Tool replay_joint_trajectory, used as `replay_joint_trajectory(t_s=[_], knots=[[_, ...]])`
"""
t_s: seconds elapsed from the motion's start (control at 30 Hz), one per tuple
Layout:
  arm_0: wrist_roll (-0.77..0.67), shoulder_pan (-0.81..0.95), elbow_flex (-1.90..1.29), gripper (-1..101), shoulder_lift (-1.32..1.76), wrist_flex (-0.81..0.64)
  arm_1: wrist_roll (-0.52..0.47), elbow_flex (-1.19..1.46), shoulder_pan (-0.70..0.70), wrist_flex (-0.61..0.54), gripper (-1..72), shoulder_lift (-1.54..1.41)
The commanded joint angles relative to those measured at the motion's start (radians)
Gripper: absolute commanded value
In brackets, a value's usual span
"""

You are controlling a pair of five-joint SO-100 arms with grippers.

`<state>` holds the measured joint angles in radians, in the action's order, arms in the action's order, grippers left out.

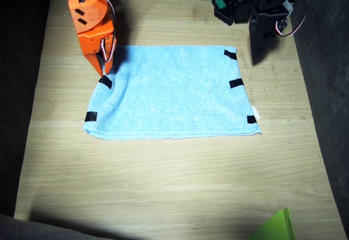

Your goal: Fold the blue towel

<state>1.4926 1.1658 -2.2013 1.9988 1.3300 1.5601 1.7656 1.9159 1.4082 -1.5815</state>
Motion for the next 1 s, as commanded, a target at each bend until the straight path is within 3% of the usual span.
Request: replay_joint_trajectory(t_s=[0.0,0.57,0.97], knots=[[0.018,0.003,-0.012,0,0.023,-0.002,-0.005,-0.063,0.035,0.049,-0.1,-0.018],[0.043,-0.003,-0.072,0,0.028,-0.055,0.003,-0.345,0.146,0.21,-0.1,0.156],[0.049,-0.008,-0.086,0,0.034,-0.069,0.005,-0.42,0.201,0.249,-0.1,0.209]])
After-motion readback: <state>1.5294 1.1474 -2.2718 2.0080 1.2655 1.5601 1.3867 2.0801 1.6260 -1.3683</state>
